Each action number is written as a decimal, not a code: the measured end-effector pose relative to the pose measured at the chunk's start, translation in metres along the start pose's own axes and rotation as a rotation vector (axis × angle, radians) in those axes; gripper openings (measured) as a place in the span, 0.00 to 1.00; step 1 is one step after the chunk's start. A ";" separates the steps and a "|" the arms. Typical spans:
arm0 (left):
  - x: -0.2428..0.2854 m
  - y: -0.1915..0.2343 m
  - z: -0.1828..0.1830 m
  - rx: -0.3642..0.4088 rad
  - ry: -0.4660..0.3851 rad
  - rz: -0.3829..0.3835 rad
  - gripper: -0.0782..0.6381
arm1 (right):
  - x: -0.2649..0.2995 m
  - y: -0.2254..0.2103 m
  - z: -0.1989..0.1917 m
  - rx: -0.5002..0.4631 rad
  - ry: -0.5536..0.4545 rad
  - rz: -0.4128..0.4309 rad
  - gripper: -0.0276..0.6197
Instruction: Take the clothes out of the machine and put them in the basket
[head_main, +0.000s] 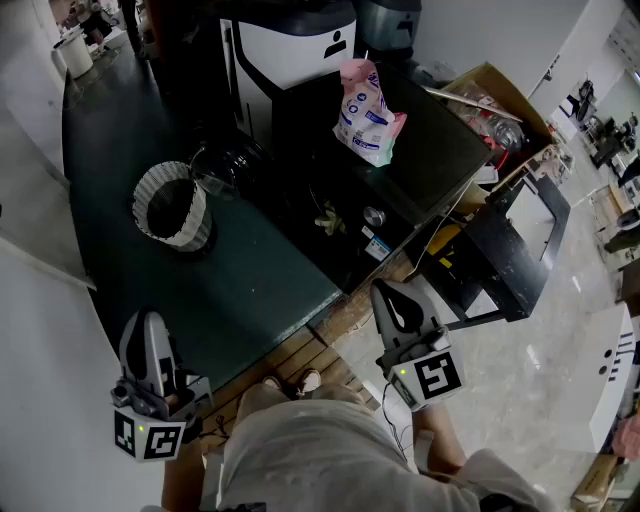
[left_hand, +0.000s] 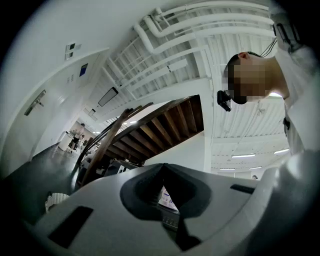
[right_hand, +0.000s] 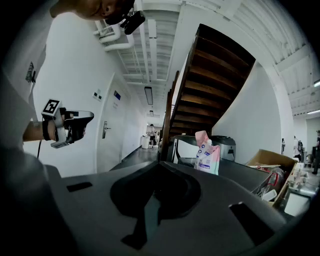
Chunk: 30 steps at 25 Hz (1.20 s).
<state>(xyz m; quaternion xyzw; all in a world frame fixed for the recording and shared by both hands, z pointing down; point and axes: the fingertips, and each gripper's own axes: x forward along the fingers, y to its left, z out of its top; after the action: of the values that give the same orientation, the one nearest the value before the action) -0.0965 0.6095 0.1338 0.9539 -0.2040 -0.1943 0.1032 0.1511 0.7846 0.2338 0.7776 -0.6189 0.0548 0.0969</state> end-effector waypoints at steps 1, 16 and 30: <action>-0.002 0.005 -0.002 -0.025 -0.007 0.013 0.13 | 0.001 0.001 0.001 -0.003 -0.003 0.003 0.06; -0.036 0.037 -0.024 -0.128 -0.005 0.161 0.13 | 0.009 0.029 0.008 -0.107 -0.063 0.097 0.06; -0.035 0.032 -0.034 -0.131 0.011 0.189 0.13 | 0.032 0.030 -0.019 -0.086 0.015 0.204 0.84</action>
<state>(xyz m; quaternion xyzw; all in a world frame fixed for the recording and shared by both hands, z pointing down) -0.1231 0.6002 0.1851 0.9227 -0.2794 -0.1914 0.1841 0.1300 0.7514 0.2613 0.7054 -0.6958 0.0435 0.1285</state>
